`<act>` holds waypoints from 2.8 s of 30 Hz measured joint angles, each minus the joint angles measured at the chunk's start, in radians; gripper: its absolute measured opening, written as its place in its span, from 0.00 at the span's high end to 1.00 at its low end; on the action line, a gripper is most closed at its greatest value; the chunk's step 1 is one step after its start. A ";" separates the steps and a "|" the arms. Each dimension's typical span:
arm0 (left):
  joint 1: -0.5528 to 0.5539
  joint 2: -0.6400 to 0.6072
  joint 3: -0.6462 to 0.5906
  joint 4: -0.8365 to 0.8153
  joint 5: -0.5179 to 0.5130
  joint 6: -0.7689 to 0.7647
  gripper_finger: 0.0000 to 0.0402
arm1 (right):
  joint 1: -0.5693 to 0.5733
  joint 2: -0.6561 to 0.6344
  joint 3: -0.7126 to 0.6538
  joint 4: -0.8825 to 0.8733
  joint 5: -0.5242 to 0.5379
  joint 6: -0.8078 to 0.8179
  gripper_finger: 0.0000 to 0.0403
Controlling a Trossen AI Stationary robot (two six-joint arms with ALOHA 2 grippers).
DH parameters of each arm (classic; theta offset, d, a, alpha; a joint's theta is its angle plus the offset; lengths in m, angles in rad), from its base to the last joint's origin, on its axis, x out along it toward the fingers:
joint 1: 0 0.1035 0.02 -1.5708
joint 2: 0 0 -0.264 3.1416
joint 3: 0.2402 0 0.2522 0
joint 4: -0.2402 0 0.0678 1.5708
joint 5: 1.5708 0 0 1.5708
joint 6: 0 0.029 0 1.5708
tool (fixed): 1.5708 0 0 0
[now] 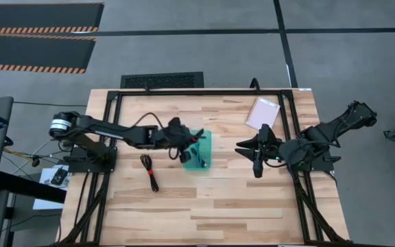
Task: Pick and place USB-C Cables
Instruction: Put the right black charger cable into the green bin
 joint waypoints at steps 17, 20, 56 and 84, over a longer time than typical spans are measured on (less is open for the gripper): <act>-0.053 0.100 0.164 -0.178 0.139 0.741 0.88 | 0.007 0.000 0.000 -0.048 -0.001 0.008 0.69; -0.051 0.100 0.166 -0.216 0.190 0.899 0.88 | 0.015 0.000 0.000 -0.056 -0.001 0.008 0.69; 0.050 0.100 0.169 -0.201 -0.129 1.099 0.88 | 0.033 0.000 0.000 -0.067 0.001 0.010 0.69; 0.010 0.099 0.209 -0.352 -0.214 -0.470 0.88 | 0.032 0.000 0.000 -0.105 0.001 0.061 0.69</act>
